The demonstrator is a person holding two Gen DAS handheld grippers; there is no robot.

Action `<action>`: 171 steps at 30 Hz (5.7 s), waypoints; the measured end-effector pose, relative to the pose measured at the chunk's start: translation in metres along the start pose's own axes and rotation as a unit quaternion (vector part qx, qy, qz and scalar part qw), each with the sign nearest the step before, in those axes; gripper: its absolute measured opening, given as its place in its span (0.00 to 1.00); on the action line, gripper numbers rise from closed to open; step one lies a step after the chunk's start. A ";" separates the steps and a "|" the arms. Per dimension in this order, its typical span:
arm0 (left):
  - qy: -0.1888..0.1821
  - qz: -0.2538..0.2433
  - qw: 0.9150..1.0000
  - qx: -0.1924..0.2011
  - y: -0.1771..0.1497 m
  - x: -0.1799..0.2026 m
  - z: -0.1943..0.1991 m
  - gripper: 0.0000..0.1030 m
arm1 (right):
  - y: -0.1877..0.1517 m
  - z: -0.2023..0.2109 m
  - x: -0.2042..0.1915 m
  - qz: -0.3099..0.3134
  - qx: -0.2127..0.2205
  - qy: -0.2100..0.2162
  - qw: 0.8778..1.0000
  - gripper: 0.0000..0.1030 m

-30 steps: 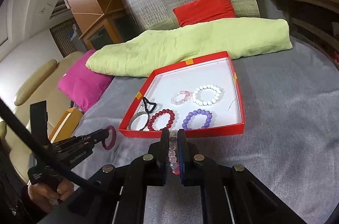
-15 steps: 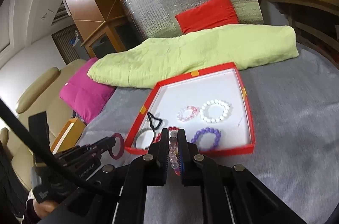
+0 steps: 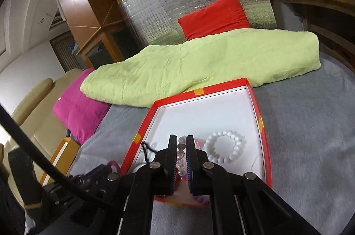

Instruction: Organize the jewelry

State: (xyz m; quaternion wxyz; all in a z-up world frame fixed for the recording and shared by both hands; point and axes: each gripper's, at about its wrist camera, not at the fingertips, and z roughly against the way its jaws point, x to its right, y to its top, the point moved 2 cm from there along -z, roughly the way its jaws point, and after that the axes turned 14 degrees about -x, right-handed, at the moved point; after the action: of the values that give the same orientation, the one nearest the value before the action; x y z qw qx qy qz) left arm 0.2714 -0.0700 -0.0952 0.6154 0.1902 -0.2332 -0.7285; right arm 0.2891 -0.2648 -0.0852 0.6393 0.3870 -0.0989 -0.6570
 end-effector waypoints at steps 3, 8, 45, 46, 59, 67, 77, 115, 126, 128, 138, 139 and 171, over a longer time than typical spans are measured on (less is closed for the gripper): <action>0.001 0.002 1.000 0.000 0.005 0.004 -0.004 0.05 | 0.009 -0.008 0.005 -0.006 -0.001 -0.004 1.000 0.08; 0.003 0.004 1.000 -0.005 0.012 0.011 -0.015 0.05 | 0.022 -0.014 0.016 -0.022 0.002 -0.005 1.000 0.08; 0.053 -0.023 0.998 -0.003 0.102 0.027 -0.058 0.05 | 0.066 -0.045 0.045 -0.096 0.016 0.014 0.995 0.08; 0.053 -0.021 0.998 -0.005 0.103 0.025 -0.061 0.05 | 0.066 -0.046 0.046 -0.096 0.015 0.013 0.995 0.08; 0.058 -0.025 0.998 -0.020 0.109 0.021 -0.077 0.05 | 0.062 -0.060 0.054 -0.104 -0.004 0.003 0.995 0.08; 0.044 -0.024 0.998 -0.037 0.107 0.020 -0.087 0.05 | 0.063 -0.059 0.069 -0.125 -0.004 0.006 0.992 0.08; -0.002 -0.025 0.998 -0.056 0.104 0.023 -0.098 0.05 | 0.063 -0.063 0.091 -0.158 -0.009 0.015 0.987 0.08; 0.013 -0.047 0.994 -0.097 0.100 0.032 -0.116 0.25 | 0.065 -0.104 0.102 -0.211 -0.063 0.056 0.974 0.11; 0.052 -0.049 0.995 -0.068 0.105 0.031 -0.093 0.63 | 0.070 -0.080 0.088 -0.188 -0.057 0.012 0.980 0.50; 0.058 -0.046 0.995 -0.062 0.103 0.032 -0.085 0.65 | 0.072 -0.075 0.084 -0.174 -0.054 0.001 0.983 0.50; 0.085 -0.042 0.995 -0.019 0.099 0.033 -0.042 0.71 | 0.071 -0.046 0.074 -0.151 -0.039 -0.022 0.987 0.50; 0.085 -0.043 0.995 -0.016 0.099 0.033 -0.039 0.71 | 0.070 -0.044 0.072 -0.148 -0.038 -0.026 0.988 0.50; 0.078 -0.059 0.992 0.079 0.055 0.035 0.080 0.85 | 0.016 0.049 0.019 -0.020 -0.021 -0.149 0.988 0.60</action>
State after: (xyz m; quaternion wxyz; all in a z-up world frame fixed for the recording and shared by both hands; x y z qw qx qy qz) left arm 0.2647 -0.1035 0.0018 0.5710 0.3073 -0.2298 -0.7258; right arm 0.2718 -0.3024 -0.0490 0.6125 0.2733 -0.1711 -0.7217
